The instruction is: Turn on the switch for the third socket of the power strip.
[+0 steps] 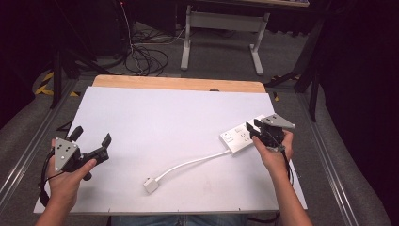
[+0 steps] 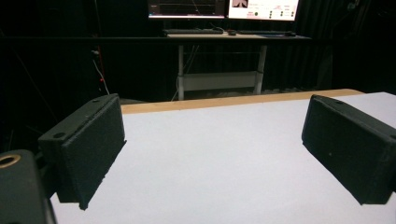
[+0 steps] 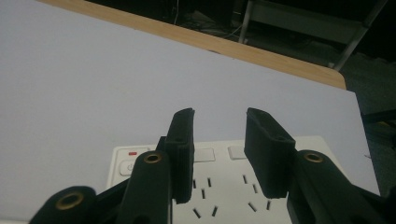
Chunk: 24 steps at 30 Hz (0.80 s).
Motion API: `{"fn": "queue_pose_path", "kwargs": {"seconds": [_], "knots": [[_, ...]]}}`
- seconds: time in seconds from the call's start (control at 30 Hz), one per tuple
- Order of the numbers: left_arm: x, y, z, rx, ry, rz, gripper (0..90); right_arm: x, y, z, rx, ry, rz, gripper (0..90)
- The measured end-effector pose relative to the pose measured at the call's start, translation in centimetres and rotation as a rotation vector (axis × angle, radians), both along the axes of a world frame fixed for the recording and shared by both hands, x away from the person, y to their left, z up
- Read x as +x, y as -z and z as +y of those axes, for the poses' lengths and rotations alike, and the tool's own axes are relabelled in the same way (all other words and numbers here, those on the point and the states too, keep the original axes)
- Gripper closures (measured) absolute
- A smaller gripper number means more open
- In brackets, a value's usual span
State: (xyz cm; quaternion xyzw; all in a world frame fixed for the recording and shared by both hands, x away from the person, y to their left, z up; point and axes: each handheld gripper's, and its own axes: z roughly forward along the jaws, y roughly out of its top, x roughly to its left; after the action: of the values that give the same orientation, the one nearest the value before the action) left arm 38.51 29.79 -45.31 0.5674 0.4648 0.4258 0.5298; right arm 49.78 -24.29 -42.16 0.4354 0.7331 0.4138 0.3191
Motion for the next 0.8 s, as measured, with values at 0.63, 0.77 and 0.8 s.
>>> {"fn": "queue_pose_path", "kwargs": {"seconds": [0.63, 0.77, 0.8], "knots": [[-0.1, -0.1, 0.1, -0.009, 0.001, -0.003, 6.4, -3.4, -0.2, 0.1, 0.044, -0.042, -0.132, 44.0], [0.0, -0.1, 0.0, -0.009, 0.002, -0.003, 6.4, -3.8, -0.3, 0.1, 0.049, -0.045, -0.148, 42.1], [0.0, -0.1, 0.0, -0.009, 0.002, -0.003, 6.4, -3.8, -0.3, 0.2, 0.053, -0.042, -0.154, 40.5]]}}
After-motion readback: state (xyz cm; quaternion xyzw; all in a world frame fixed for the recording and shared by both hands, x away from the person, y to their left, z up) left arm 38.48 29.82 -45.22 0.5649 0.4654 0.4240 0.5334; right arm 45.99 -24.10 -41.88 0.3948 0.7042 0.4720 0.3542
